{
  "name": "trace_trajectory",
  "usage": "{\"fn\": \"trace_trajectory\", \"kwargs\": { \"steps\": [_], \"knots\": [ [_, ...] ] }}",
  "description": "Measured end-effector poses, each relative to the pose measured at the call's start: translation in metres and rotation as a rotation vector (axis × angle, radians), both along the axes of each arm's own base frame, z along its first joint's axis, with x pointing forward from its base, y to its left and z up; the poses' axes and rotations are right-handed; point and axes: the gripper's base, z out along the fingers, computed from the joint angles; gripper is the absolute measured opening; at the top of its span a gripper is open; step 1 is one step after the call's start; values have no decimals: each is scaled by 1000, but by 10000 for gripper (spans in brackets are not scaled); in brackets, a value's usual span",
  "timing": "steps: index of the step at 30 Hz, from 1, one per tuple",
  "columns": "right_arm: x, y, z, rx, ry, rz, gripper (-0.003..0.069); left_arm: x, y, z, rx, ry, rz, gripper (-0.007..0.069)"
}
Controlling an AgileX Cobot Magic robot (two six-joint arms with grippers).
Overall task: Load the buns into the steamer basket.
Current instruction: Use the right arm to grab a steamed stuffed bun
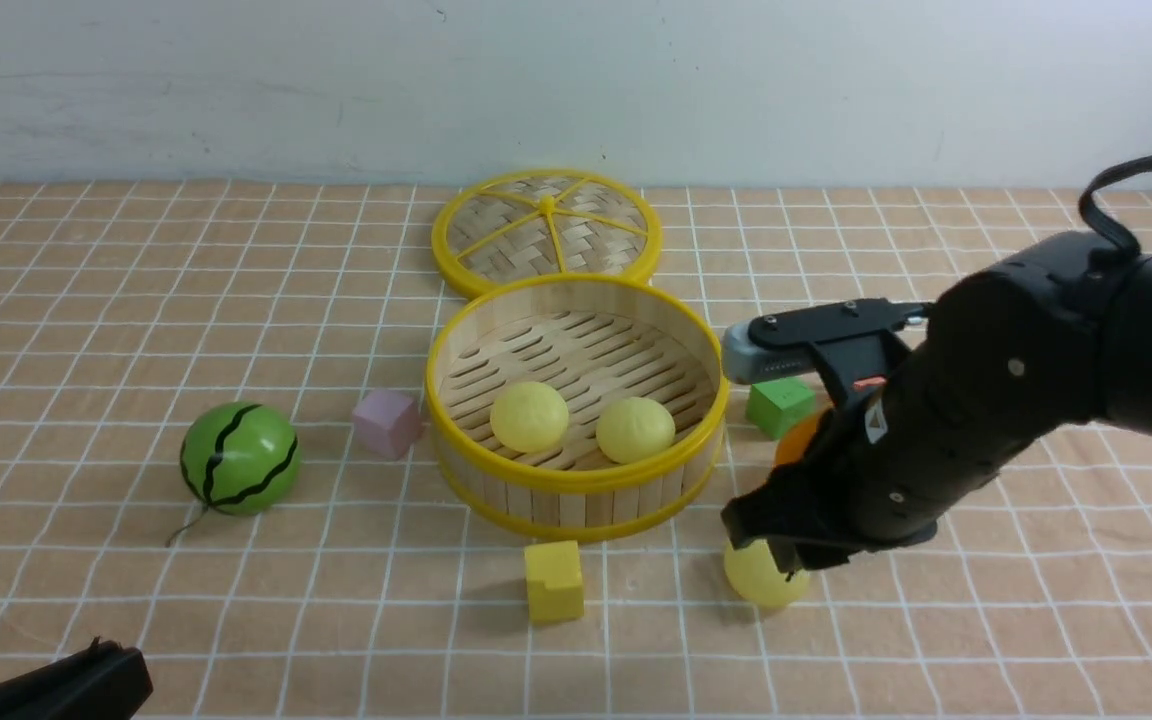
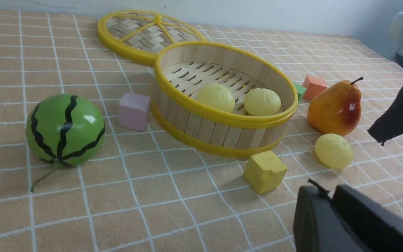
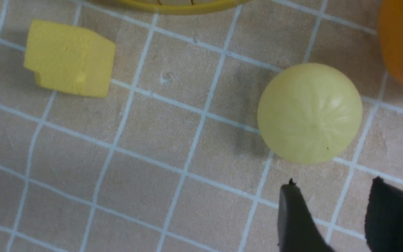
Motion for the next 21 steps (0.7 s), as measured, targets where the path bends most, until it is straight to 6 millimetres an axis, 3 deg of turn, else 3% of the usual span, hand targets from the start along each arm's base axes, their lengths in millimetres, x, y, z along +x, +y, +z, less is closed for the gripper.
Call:
{"fn": "trace_trajectory", "kwargs": {
  "steps": [21],
  "knots": [
    [24,9,-43,-46,-54,37,290,0,0,0,0,0,0,72]
  ]
}}
